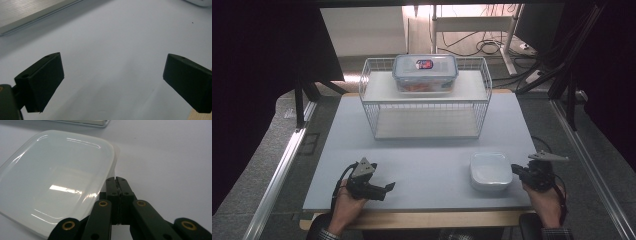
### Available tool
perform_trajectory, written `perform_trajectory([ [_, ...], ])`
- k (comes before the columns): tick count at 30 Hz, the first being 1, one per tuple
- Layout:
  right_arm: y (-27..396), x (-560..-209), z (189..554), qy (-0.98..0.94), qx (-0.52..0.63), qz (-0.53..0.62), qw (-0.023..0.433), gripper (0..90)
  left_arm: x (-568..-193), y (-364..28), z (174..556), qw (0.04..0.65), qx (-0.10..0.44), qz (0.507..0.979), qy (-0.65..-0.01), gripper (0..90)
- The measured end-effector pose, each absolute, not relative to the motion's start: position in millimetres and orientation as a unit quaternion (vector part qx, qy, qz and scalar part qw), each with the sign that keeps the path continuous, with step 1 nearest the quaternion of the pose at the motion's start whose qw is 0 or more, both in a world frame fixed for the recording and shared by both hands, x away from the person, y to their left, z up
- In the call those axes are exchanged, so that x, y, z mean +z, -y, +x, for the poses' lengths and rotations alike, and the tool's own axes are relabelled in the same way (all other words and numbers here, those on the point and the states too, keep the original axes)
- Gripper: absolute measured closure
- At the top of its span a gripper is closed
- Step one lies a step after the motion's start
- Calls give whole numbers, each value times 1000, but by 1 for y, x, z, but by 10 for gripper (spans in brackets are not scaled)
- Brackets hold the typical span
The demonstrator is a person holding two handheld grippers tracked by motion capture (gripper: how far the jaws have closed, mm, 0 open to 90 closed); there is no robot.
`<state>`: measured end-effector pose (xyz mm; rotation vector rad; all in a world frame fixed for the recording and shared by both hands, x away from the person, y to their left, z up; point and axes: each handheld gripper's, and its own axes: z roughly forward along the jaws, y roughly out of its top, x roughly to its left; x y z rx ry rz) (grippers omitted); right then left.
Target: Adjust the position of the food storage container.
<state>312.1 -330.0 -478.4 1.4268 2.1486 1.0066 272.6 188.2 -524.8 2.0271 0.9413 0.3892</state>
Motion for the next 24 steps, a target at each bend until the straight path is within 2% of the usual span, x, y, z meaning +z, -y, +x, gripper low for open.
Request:
perform_trajectory([
  [24, 243, -488, 317, -816, 382, 421, 110, 889, -526, -186, 273, 416, 155, 813, -377, 34],
])
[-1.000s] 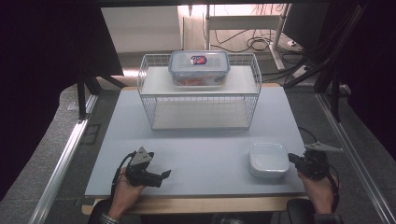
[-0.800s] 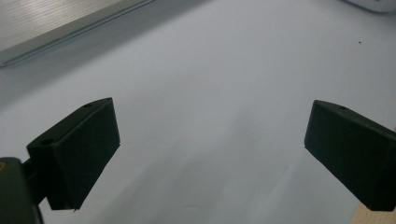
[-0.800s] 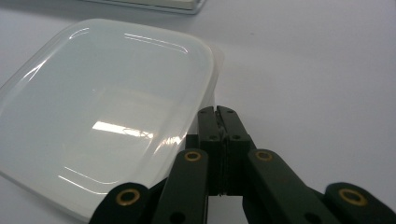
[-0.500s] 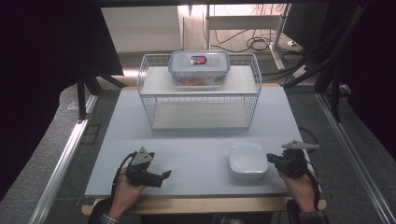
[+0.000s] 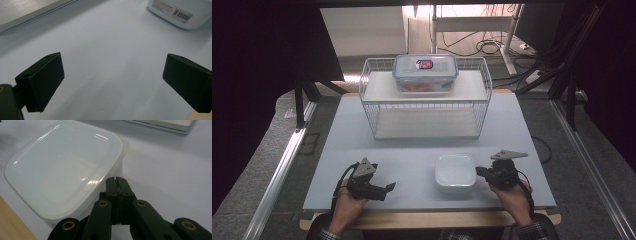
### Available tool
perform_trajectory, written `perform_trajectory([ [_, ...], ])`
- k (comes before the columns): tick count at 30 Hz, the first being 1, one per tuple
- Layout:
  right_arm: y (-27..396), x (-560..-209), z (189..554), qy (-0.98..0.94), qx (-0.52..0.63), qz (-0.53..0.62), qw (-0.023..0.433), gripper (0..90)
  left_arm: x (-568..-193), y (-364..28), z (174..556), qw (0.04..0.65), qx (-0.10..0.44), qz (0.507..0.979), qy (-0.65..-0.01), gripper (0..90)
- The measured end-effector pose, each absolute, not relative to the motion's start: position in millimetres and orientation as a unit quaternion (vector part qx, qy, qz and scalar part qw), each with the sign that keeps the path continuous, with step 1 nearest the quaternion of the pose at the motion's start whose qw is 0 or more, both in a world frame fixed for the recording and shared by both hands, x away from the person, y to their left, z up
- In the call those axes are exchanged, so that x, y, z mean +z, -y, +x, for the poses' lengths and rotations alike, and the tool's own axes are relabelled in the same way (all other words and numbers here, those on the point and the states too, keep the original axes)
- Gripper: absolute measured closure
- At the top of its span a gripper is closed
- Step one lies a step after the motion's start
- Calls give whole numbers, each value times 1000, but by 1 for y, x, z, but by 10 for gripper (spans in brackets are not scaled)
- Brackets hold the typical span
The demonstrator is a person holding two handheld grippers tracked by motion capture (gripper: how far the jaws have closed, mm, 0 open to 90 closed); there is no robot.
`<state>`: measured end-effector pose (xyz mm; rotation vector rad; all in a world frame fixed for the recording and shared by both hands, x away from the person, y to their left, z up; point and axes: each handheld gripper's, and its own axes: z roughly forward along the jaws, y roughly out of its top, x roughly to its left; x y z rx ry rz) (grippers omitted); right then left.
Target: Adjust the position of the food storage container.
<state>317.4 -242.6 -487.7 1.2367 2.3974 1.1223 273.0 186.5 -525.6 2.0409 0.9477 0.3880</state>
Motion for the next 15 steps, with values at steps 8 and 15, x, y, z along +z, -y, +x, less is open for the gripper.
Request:
perform_trajectory([
  [8, 212, -494, 320, -833, 378, 394, 90, 878, -526, -186, 273, 414, 154, 814, -378, 36],
  [15, 192, -497, 322, -844, 379, 372, 79, 876, -526, -186, 273, 414, 156, 814, -376, 36],
])
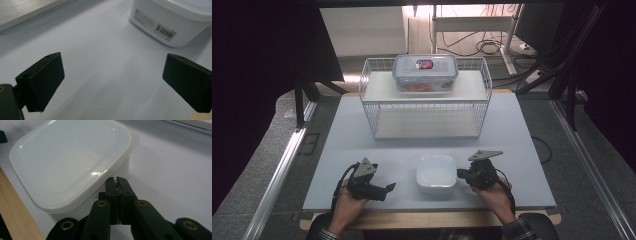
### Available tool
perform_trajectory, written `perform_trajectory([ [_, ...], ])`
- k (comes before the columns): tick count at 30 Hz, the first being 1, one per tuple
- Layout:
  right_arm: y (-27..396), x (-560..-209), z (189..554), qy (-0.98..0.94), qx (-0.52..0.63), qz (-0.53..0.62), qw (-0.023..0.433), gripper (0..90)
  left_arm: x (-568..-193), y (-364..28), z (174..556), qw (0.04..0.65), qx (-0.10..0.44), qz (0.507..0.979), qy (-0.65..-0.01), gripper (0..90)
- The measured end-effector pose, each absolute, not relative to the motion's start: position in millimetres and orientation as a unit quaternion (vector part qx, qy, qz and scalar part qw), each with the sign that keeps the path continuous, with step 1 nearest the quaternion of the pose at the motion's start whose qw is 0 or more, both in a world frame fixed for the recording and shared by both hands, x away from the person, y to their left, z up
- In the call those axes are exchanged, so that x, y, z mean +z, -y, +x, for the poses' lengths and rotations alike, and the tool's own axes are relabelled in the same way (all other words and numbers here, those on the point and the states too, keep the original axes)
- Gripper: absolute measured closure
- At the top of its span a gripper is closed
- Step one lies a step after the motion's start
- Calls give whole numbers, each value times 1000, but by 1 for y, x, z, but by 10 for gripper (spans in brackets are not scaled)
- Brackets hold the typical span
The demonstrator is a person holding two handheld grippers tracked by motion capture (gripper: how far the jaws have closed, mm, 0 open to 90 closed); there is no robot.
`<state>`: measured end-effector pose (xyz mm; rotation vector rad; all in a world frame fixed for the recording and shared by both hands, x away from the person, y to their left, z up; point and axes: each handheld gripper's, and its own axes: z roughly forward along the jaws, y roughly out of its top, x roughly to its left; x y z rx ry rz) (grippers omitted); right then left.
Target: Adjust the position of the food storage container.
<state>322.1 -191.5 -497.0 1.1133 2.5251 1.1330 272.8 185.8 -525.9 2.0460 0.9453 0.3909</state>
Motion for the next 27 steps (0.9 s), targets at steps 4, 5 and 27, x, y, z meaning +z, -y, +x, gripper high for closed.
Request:
perform_trajectory([
  [4, 184, -497, 325, -848, 378, 364, 76, 872, -526, -185, 273, 414, 156, 815, -375, 36],
  [5, 184, -496, 325, -849, 376, 362, 80, 867, -526, -185, 272, 414, 155, 815, -374, 36],
  [27, 218, -483, 313, -841, 404, 326, 150, 295, -528, -183, 274, 409, 142, 818, -378, 42],
])
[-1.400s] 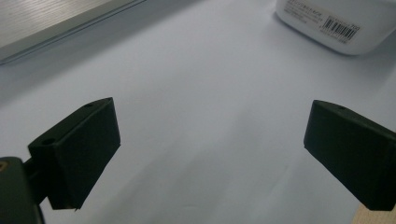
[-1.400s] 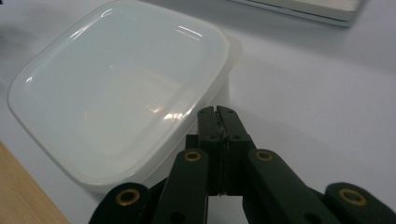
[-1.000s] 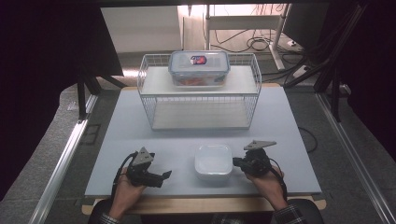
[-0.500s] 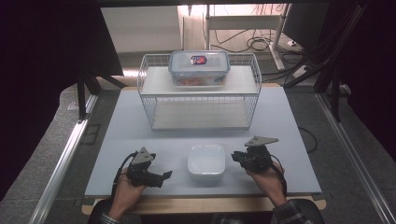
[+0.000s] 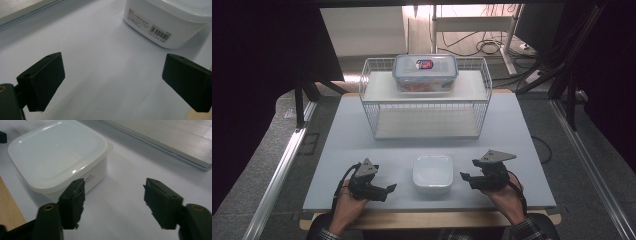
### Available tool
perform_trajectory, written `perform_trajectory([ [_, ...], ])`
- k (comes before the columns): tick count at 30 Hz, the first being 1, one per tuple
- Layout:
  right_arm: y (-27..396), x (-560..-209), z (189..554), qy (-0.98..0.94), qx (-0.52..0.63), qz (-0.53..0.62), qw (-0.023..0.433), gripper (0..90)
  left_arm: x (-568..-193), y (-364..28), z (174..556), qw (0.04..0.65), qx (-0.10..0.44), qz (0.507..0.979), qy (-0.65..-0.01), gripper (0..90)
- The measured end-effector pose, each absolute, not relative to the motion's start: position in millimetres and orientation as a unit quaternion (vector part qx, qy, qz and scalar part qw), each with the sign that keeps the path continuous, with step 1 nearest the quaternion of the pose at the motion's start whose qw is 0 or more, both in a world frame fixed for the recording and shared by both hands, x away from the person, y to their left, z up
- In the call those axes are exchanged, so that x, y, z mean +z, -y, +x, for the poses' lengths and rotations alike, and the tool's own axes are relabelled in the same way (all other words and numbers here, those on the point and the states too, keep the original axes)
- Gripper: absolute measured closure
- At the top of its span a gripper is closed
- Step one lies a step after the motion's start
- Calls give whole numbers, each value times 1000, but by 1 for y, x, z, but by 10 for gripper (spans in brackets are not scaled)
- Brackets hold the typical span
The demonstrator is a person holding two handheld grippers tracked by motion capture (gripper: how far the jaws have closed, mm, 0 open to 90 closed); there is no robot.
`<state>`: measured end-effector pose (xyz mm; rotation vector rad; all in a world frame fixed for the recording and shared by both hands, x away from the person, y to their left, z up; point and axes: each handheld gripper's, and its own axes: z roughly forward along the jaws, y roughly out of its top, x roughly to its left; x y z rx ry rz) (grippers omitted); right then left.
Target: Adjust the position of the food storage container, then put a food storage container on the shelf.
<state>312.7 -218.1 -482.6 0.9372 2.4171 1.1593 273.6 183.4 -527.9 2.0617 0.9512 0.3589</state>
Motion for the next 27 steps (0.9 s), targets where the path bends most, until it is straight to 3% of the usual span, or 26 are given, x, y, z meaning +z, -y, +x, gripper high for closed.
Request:
perform_trajectory([
  [5, 220, -485, 312, -839, 413, 318, 157, 198, -529, -183, 274, 406, 139, 820, -380, 39],
  [27, 216, -488, 316, -839, 398, 346, 133, 30, -523, -178, 274, 414, 113, 818, -383, 54],
])
